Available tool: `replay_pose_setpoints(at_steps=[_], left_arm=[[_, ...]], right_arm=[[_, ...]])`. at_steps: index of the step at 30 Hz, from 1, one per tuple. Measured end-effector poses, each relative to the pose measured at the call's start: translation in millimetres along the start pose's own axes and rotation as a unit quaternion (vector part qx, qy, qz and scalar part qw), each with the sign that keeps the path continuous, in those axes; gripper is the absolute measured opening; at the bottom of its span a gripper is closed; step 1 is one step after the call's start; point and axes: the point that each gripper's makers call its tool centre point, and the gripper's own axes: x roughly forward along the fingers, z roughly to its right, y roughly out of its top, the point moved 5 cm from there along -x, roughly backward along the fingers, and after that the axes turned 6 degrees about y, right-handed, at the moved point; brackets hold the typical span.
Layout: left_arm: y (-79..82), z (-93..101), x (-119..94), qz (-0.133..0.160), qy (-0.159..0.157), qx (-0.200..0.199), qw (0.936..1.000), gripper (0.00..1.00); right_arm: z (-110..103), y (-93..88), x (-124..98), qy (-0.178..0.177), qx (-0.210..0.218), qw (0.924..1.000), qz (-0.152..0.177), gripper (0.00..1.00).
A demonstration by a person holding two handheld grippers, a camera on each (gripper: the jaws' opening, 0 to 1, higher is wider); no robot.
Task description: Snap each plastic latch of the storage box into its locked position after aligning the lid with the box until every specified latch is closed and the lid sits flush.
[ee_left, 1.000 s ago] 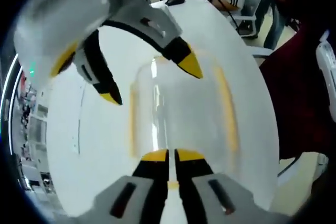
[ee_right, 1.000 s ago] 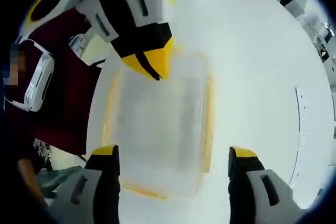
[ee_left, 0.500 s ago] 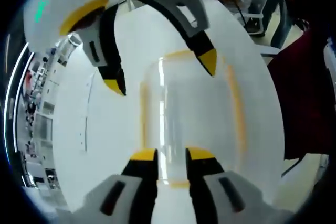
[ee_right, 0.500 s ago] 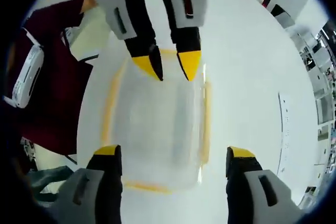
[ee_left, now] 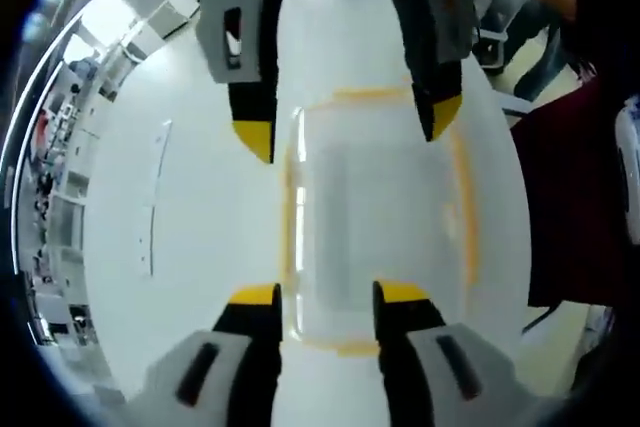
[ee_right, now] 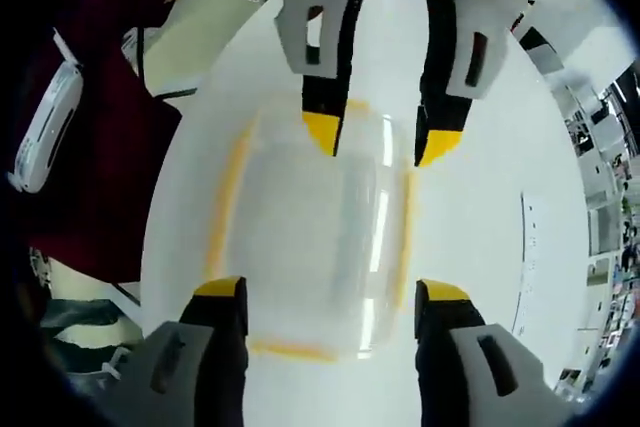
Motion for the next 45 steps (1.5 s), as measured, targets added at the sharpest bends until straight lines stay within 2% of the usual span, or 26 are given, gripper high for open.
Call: replay_pose_setpoints(at_steps=[8, 14, 19, 23, 30, 32, 37, 45], left_arm=[[0.8, -7.1, 7, -0.022, -0.04, -0.013, 0.9989, 0.42], [-1.0, -16.1, 13, -0.047, -0.061, -0.032, 0.9965, 0.52], [-0.2, -14.6, 16, -0.059, -0.1, -0.021, 0.993, 0.49], [1.1, -15.3, 18, -0.073, -0.132, -0.021, 0.9884, 0.46], [4.7, -20.0, 22, -0.081, -0.167, -0.002, 0.9826, 0.44], [6.0, -23.1, 24, -0.085, -0.187, 0.0, 0.9787, 0.42], [5.7, -23.4, 25, -0.08, -0.203, 0.01, 0.9758, 0.42], [3.5, -24.9, 28, -0.084, -0.224, -0.005, 0.971, 0.43]], right_arm=[[-9, 1.9, -3, 0.001, -0.017, 0.9999, -0.002, 0.52], [-12, 4.3, -3, 0.0, -0.027, 0.9996, -0.01, 0.47], [-17, 5.1, -2, 0.006, -0.032, 0.9993, -0.016, 0.42], [-17, 4.6, -2, 0.004, -0.03, 0.9994, -0.017, 0.43], [-19, 3.5, -1, 0.005, -0.03, 0.9994, -0.017, 0.41], [-19, 3.4, -1, 0.006, -0.029, 0.9994, -0.017, 0.41], [-20, 2.6, 0, 0.018, -0.021, 0.9995, -0.018, 0.38], [-21, 1.1, 1, 0.04, 0.0, 0.9991, -0.017, 0.33]])
